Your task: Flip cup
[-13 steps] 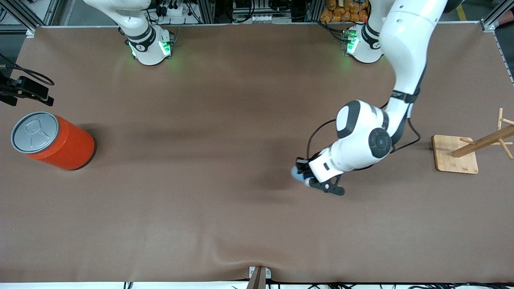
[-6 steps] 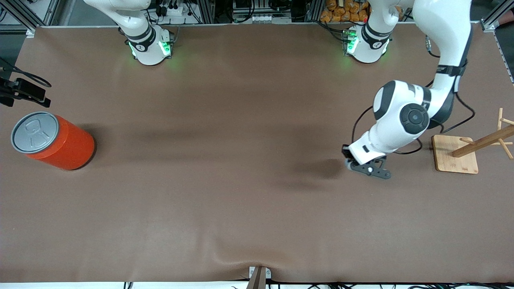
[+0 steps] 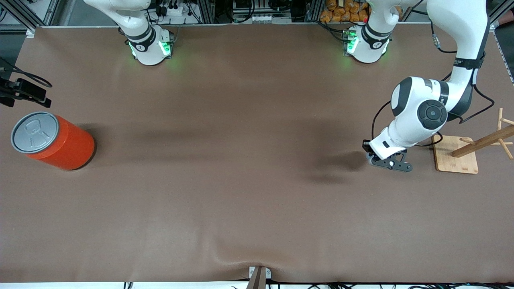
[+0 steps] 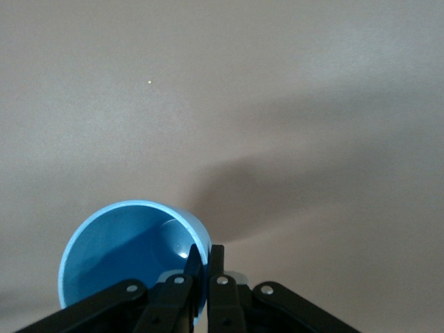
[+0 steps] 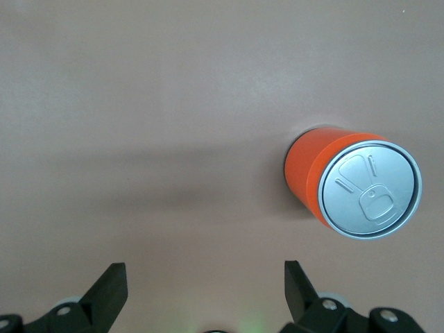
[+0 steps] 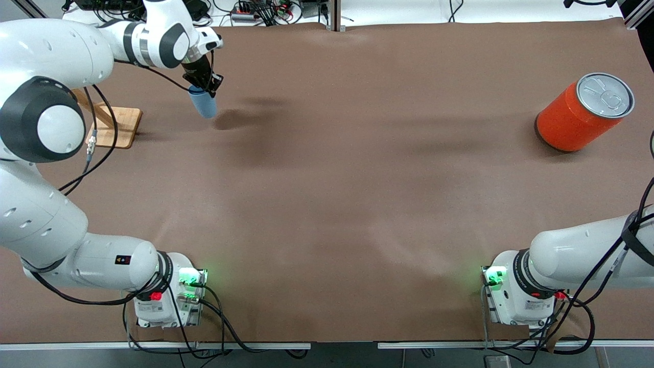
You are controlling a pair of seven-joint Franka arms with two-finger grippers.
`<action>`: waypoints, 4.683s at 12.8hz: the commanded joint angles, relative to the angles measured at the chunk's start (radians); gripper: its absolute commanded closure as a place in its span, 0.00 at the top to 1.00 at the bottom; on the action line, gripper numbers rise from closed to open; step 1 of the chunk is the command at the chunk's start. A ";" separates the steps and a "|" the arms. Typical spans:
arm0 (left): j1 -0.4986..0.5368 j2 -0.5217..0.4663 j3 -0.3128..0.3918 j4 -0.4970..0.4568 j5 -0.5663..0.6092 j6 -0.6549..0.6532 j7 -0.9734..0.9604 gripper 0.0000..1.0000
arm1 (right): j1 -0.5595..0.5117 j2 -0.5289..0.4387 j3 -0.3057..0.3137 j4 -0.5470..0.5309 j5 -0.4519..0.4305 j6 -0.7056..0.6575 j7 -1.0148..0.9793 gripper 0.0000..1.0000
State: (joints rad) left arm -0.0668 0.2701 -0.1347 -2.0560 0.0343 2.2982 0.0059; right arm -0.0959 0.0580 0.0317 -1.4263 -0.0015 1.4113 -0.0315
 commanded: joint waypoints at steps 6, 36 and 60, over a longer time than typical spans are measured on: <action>0.018 0.050 -0.009 -0.018 0.059 0.066 -0.030 0.44 | -0.007 -0.007 0.016 0.004 -0.011 -0.006 -0.011 1.00; 0.167 -0.190 0.035 0.616 -0.017 -0.780 -0.023 1.00 | -0.004 -0.009 0.017 0.004 -0.009 -0.015 -0.010 1.00; 0.163 -0.178 0.024 0.622 -0.030 -0.783 -0.024 1.00 | -0.010 -0.006 0.013 0.004 -0.011 -0.015 -0.008 1.00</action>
